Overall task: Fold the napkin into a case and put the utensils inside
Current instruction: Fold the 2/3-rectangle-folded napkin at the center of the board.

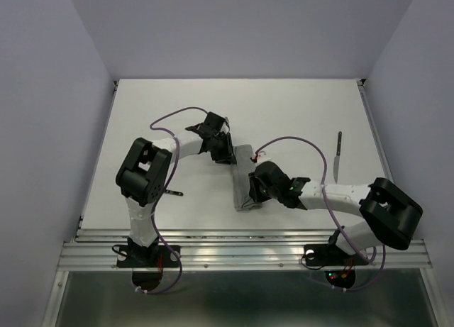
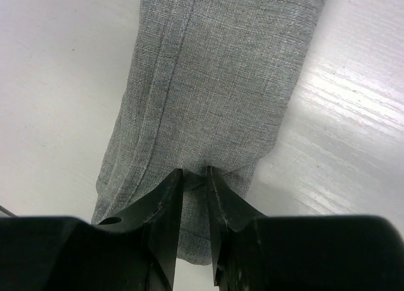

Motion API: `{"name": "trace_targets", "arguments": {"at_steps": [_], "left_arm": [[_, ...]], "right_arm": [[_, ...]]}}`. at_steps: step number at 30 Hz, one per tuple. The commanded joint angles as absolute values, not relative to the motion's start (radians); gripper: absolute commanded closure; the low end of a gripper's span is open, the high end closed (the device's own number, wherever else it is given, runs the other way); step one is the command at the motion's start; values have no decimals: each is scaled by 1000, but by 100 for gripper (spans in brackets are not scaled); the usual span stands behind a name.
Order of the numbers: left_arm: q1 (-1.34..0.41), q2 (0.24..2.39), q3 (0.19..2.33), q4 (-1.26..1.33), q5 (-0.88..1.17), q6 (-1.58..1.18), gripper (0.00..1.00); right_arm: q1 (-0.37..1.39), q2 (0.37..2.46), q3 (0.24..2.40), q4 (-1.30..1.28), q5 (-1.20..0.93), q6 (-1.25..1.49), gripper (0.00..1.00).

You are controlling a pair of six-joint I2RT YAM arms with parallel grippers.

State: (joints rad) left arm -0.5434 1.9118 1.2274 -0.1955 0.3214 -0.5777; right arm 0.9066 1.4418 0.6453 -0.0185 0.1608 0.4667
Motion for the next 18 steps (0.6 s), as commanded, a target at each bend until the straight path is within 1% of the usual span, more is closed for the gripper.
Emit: {"name": "trace_targets", "arguments": {"at_steps": [1, 4, 6, 7, 8, 11, 15, 16, 18], "left_arm": [[-557, 1885, 1201, -143, 336, -618, 78], [-557, 1865, 1175, -129, 333, -646, 86], [-557, 1833, 1131, -115, 315, -696, 89], [-557, 1819, 1111, -114, 298, -724, 93], [-557, 1790, 1065, -103, 276, -773, 93], [-560, 1737, 974, -87, 235, -877, 93], [-568, 1686, 887, -72, 229, -949, 92], [-571, 1680, 878, -72, 233, -957, 90], [-586, 1658, 865, -74, 245, -966, 83]], "right_arm": [[916, 1349, 650, -38, 178, 434, 71], [916, 1293, 684, -86, 181, 430, 63], [916, 1287, 735, -138, 173, 440, 53], [916, 1298, 758, -161, 163, 452, 50], [916, 1308, 819, -219, 155, 466, 48], [916, 1364, 915, -308, 166, 503, 47], [916, 1379, 933, -291, 184, 505, 47], [916, 1384, 942, -291, 205, 503, 47], [916, 1406, 956, -291, 212, 496, 47]]}}
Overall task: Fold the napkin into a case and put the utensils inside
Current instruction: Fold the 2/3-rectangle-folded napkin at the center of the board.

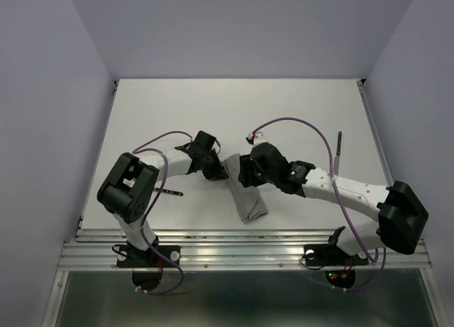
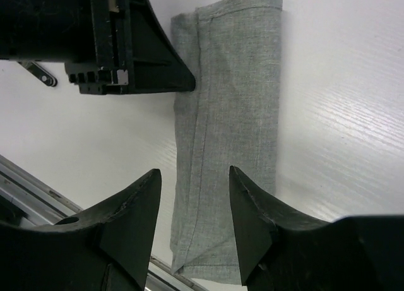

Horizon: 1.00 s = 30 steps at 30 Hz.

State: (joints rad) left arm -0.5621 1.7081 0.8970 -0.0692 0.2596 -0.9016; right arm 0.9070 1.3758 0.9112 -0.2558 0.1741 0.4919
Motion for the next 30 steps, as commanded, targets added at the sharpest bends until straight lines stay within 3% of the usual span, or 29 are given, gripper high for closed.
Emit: {"name": "trace_targets", "arguments": {"at_steps": [1, 5, 7, 12, 20, 30], "left_arm": [[-592, 1651, 865, -75, 248, -963, 79], [-600, 1625, 880, -119, 252, -937, 52], [-597, 1603, 884, -140, 236, -927, 48], [-584, 1526, 868, -153, 233, -907, 48], [-499, 1462, 845, -138, 239, -888, 66], [-425, 1565, 881, -66, 282, -868, 66]], "right_arm": [[916, 1416, 975, -291, 213, 495, 48], [916, 1473, 1028, -291, 222, 495, 50], [916, 1497, 1045, -291, 232, 508, 52], [916, 1523, 1077, -291, 258, 532, 55], [916, 1557, 1118, -288, 273, 564, 54], [888, 1732, 1256, -291, 299, 597, 54]]}}
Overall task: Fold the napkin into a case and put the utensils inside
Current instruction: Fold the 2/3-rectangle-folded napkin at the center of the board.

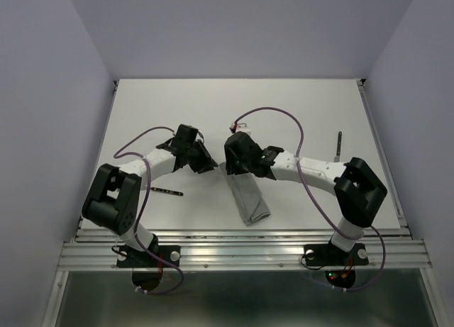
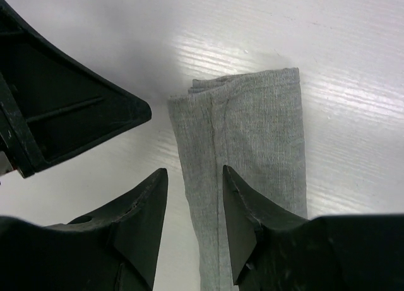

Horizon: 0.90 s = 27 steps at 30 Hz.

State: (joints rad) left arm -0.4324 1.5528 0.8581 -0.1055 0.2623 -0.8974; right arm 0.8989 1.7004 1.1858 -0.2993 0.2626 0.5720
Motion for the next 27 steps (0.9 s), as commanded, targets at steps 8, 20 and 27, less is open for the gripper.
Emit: {"name": "trace_targets", "arguments": {"at_steps": [8, 20, 27], "left_arm": [[-420, 1618, 862, -11, 348, -845, 63], [-419, 1621, 845, 17, 348, -836, 50], [-419, 1644, 833, 70, 380, -838, 51]], "right_arm": [[888, 1845, 1361, -341, 374, 597, 54], [888, 1894, 1379, -348, 453, 618, 60], [888, 1933, 1400, -348, 449, 620, 62]]}}
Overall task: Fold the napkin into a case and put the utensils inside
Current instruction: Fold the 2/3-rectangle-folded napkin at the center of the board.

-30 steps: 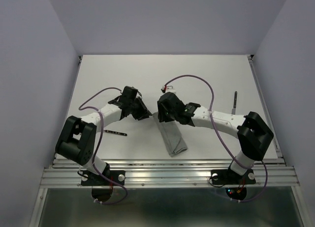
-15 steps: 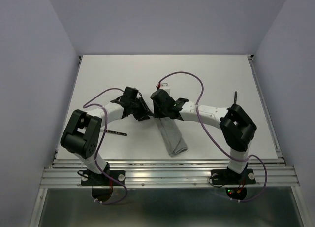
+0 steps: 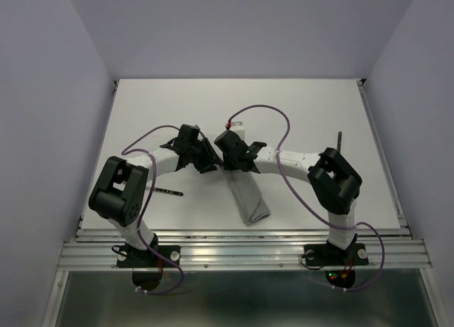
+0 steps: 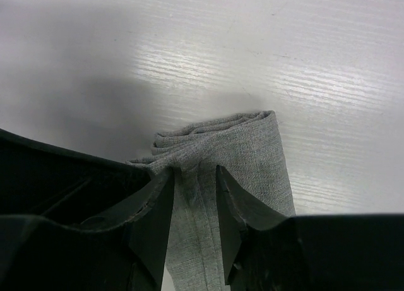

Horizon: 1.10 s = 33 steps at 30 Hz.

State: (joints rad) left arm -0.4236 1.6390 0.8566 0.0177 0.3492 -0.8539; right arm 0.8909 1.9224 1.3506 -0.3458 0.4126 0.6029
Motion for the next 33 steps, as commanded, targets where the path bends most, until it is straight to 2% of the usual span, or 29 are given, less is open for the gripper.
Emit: {"name": "trace_targets", "arguments": {"at_steps": [1, 6, 8, 12, 15, 21, 25, 27, 29, 30, 33], "left_arm": [[-419, 1649, 831, 75, 383, -839, 52], [-419, 1678, 833, 98, 405, -841, 63], [-419, 1684, 834, 103, 406, -841, 66], [-419, 1692, 838, 110, 414, -842, 75], [-419, 1698, 841, 115, 419, -841, 81], [-420, 1697, 841, 118, 423, -841, 96], [-419, 1703, 841, 120, 429, -842, 100], [-419, 1706, 842, 120, 433, -842, 100], [-419, 1707, 842, 120, 434, -841, 100], [-419, 1707, 842, 120, 436, -841, 100], [-419, 1706, 841, 118, 436, -842, 100]], "right_arm": [[888, 1934, 1401, -348, 451, 621, 64], [888, 1927, 1397, -348, 462, 627, 80], [888, 1922, 1396, -348, 465, 627, 82], [888, 1910, 1393, -347, 466, 624, 94], [888, 1907, 1388, -341, 459, 620, 99], [888, 1862, 1344, -291, 422, 612, 99], [888, 1858, 1341, -293, 443, 614, 98], [888, 1865, 1344, -293, 456, 614, 84], [888, 1874, 1348, -293, 460, 615, 75], [888, 1881, 1353, -295, 463, 617, 67], [888, 1893, 1365, -302, 469, 618, 64]]}}
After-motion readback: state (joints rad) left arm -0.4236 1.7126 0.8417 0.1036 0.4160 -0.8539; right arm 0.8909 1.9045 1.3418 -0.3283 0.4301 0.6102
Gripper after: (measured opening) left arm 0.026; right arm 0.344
